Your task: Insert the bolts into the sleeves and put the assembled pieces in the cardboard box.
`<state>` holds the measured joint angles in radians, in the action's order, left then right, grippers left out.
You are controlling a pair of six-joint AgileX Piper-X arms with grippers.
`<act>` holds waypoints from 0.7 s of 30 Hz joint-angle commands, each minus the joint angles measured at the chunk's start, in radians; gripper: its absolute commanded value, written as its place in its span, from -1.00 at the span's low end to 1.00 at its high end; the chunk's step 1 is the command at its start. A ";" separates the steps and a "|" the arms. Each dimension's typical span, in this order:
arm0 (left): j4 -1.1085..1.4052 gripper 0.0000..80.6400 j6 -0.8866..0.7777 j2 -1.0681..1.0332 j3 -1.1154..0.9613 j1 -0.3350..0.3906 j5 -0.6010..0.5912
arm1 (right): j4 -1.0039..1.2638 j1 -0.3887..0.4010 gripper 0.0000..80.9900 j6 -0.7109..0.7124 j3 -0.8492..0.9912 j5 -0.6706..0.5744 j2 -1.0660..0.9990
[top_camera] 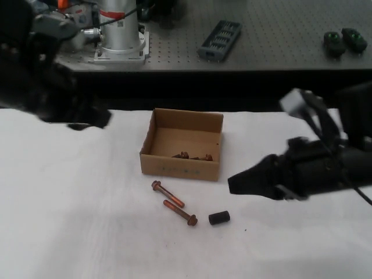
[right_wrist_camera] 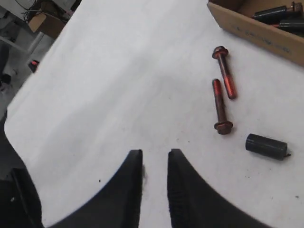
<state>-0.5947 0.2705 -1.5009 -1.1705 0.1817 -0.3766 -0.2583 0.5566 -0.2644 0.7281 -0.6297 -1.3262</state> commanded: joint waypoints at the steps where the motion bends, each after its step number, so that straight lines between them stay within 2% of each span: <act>1: -0.002 -0.21 -0.043 0.013 -0.003 -0.040 0.005 | -0.108 -0.002 -0.73 0.089 0.136 0.004 -0.157; 3: -0.003 -0.21 -0.088 0.013 0.001 -0.066 -0.004 | -0.150 0.005 -0.73 0.120 0.195 0.026 -0.221; 6: 0.013 -0.21 -0.111 0.031 0.027 -0.105 -0.107 | -0.209 0.015 -0.73 0.170 0.273 0.064 -0.296; 8: 0.027 -0.21 -0.112 0.062 0.061 -0.129 -0.130 | -0.248 0.027 -0.73 0.219 0.322 0.092 -0.338; 16: 0.109 -0.21 -0.167 0.224 0.213 -0.195 -0.118 | -0.354 0.086 -0.73 0.309 0.519 0.153 -0.497; 21: 0.113 -0.21 -0.175 0.284 0.281 -0.209 -0.044 | -0.409 0.110 -0.72 0.334 0.623 0.204 -0.591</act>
<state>-0.4961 0.1150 -1.2493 -0.9224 -0.0220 -0.4686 -0.6560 0.6686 0.0542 1.3494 -0.4287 -1.9201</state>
